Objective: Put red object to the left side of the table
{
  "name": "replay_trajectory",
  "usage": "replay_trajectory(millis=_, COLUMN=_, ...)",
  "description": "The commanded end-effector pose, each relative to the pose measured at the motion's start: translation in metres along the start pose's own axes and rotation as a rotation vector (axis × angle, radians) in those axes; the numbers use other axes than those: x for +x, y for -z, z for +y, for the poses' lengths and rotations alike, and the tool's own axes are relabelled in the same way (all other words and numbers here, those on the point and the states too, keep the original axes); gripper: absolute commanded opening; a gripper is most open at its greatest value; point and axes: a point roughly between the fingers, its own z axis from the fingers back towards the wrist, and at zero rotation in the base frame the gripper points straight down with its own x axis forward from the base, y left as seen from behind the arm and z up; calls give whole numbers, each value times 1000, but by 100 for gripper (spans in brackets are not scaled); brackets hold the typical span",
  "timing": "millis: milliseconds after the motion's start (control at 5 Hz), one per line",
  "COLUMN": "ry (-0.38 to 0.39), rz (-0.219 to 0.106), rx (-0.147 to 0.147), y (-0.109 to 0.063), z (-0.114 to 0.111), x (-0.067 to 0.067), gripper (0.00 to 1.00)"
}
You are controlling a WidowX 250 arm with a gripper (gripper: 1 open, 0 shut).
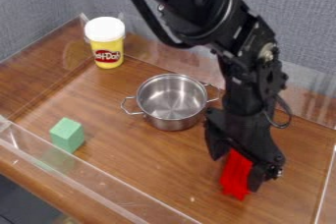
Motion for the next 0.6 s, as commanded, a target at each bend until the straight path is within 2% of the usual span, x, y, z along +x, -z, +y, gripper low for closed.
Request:
replay_trajectory(millis=0, ry=-10, rz=-39, rx=-2, y=-6, z=5, x=11, gripper=100)
replay_trajectory(millis=200, ry=-11, rz=-37, rx=-5, y=-4, z=6, x=12, gripper=100)
replay_trajectory(millis=400, ry=-11, rz=-37, rx=-9, y=-3, z=7, x=13, gripper=0)
